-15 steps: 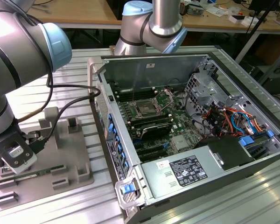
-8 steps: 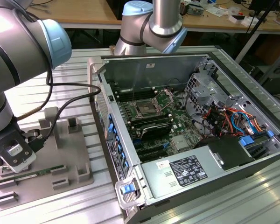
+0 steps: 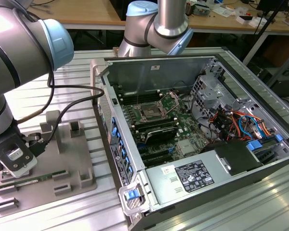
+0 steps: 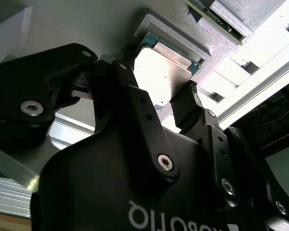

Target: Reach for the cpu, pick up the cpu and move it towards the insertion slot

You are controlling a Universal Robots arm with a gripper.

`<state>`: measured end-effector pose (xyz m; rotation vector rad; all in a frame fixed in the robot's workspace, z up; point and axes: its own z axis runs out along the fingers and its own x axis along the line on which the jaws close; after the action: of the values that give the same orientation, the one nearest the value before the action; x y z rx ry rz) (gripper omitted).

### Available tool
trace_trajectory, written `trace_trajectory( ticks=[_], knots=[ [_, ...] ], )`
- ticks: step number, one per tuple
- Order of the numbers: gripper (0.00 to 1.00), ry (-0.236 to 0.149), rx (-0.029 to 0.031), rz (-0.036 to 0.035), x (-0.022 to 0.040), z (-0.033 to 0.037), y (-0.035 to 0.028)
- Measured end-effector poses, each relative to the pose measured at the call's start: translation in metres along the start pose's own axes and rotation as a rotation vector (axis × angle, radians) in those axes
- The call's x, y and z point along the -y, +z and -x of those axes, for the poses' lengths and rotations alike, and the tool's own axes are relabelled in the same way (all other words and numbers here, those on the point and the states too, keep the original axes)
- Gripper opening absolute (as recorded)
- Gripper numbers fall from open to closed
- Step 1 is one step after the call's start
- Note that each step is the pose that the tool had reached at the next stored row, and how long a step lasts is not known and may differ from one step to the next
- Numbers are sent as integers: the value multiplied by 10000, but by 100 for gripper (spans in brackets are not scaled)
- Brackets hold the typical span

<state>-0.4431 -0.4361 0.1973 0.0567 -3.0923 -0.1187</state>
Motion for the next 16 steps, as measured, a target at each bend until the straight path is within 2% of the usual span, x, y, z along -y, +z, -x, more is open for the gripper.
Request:
trace_trajectory(
  ticks=[16],
  knots=[
    [55, 0, -3, 4, -5, -4, -69]
  ],
)
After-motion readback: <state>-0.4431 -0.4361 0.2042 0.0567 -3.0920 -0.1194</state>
